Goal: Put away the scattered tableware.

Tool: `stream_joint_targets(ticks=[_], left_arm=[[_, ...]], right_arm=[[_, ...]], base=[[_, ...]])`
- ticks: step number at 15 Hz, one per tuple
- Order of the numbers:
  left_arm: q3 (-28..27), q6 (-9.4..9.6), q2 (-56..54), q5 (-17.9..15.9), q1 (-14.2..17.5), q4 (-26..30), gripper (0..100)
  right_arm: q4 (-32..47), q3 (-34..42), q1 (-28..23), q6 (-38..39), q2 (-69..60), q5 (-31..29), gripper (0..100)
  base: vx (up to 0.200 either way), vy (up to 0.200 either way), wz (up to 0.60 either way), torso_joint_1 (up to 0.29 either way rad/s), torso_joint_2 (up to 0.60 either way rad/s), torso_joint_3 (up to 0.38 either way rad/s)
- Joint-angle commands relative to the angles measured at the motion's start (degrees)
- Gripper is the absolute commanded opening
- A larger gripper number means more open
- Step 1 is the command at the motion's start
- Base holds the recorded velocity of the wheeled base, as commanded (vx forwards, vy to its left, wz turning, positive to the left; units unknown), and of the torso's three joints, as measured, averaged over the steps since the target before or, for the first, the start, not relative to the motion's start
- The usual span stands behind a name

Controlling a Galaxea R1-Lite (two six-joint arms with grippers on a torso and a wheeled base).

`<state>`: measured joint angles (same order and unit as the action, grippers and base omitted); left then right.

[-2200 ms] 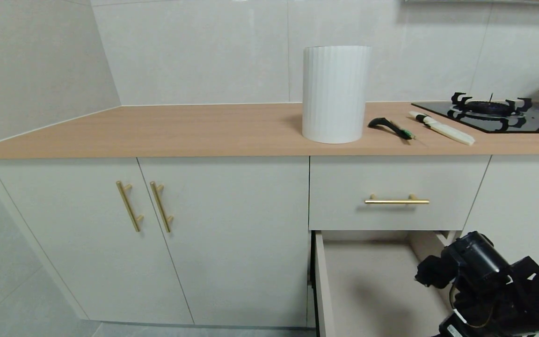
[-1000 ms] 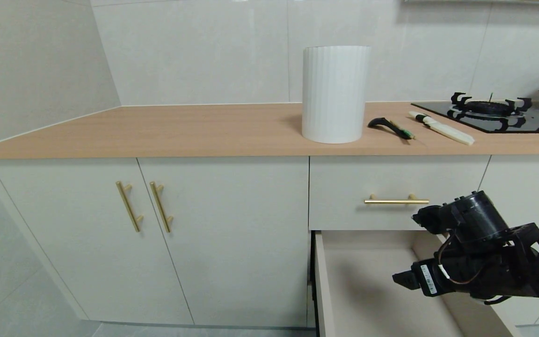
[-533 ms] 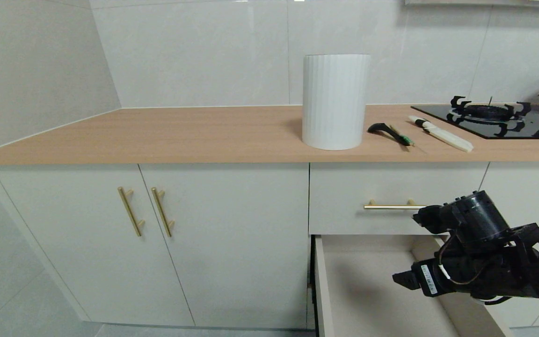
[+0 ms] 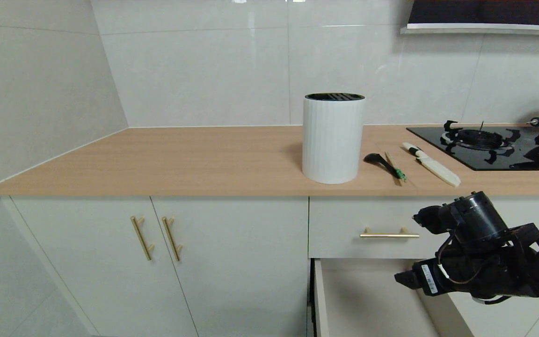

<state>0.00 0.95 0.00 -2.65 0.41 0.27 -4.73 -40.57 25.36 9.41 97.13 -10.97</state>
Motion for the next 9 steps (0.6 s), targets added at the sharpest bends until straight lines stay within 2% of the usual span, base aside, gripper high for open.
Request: stream_joint_targets(ticks=[1,5,9], left_arm=[[0.0,0.02,0.0,0.0,0.0,0.0,100],[0.0,0.02,0.0,0.0,0.0,0.0,100],[0.0,0.02,0.0,0.0,0.0,0.0,100]], right_arm=[[0.0,0.1,0.0,0.0,0.2,0.0,100],[0.0,0.1,0.0,0.0,-0.3,0.0,100],[-0.9,-2.4,0.0,-0.2,-2.0,-2.9,100]], base=[[0.000,0.000,0.00,0.193,-0.48,-0.290],[0.000,0.000,0.00,0.201,-0.48,-0.277],[0.000,0.000,0.00,0.063,-0.13,-0.077]])
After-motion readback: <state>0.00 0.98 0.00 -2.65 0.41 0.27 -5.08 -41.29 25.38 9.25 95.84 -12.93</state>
